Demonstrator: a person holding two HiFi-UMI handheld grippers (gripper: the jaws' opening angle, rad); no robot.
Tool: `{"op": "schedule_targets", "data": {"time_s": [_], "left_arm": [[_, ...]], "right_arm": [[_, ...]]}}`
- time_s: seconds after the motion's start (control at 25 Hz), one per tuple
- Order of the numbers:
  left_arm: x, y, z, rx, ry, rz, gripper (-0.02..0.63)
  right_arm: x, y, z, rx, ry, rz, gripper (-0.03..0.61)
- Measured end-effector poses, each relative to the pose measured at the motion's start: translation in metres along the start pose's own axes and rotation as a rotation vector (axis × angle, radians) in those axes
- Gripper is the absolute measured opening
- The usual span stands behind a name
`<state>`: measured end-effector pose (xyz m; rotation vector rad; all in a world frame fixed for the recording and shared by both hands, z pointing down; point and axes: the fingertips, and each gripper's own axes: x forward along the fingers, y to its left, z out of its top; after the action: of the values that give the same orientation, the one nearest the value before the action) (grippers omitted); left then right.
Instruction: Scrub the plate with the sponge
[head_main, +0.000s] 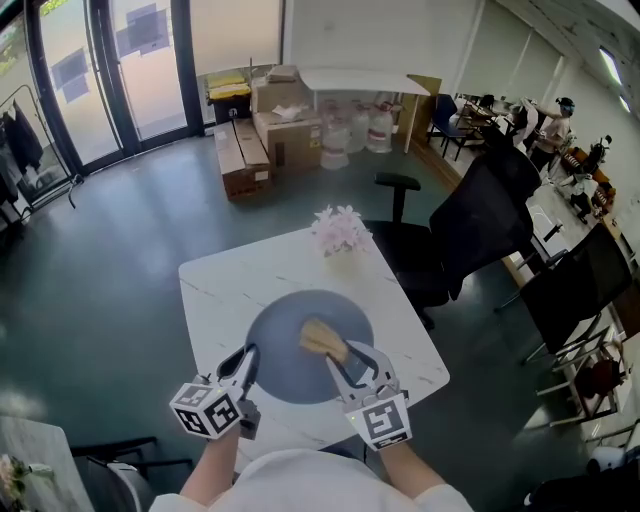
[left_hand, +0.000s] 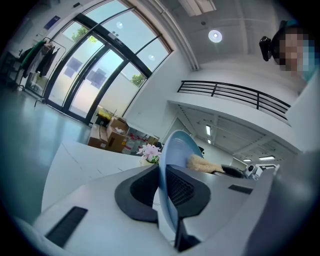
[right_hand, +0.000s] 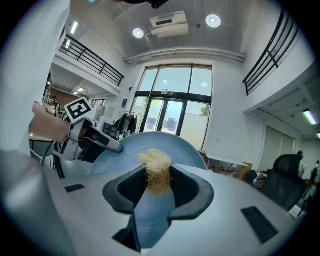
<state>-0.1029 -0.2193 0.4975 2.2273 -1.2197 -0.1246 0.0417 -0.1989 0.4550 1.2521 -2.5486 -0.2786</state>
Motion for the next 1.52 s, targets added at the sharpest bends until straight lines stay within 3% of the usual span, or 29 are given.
{"op": "schedule_targets", "data": {"time_s": [0.12, 0.24, 0.48, 0.64, 0.92, 1.2, 1.52], "left_arm": [[0.001, 0.005, 0.004, -0.015, -0.016, 0.007, 0.043], [0.002, 0.009, 0.007, -0.027, -0.026, 0.013, 0.043], [0.005, 0.007, 0.005, -0.006, -0.016, 0.01, 0.043], [0.005, 0.002, -0.001, 0.008, 0.0, 0.0, 0.043], [0.005, -0.002, -0.01, 0.005, 0.016, -0.015, 0.043], [0.006, 0.003, -0.008, -0.022, 0.012, -0.009, 0.043], [0.018, 0.024, 0.012, -0.01, -0.02, 0.025, 0.043]], "right_arm": [[-0.015, -0.006, -0.025, 0.053, 0.094, -0.026, 0.14], [-0.024, 0.012, -0.044, 0.088, 0.135, 0.009, 0.14], [-0.009, 0.058, -0.037, 0.063, 0.111, 0.124, 0.14], [0.011, 0.065, -0.015, 0.01, 0.069, 0.154, 0.14], [0.029, 0.018, 0.006, -0.031, 0.046, 0.04, 0.14], [0.007, -0.033, -0.013, 0.002, 0.108, -0.103, 0.14], [-0.013, -0.028, -0.057, 0.047, 0.232, -0.098, 0.14]]}}
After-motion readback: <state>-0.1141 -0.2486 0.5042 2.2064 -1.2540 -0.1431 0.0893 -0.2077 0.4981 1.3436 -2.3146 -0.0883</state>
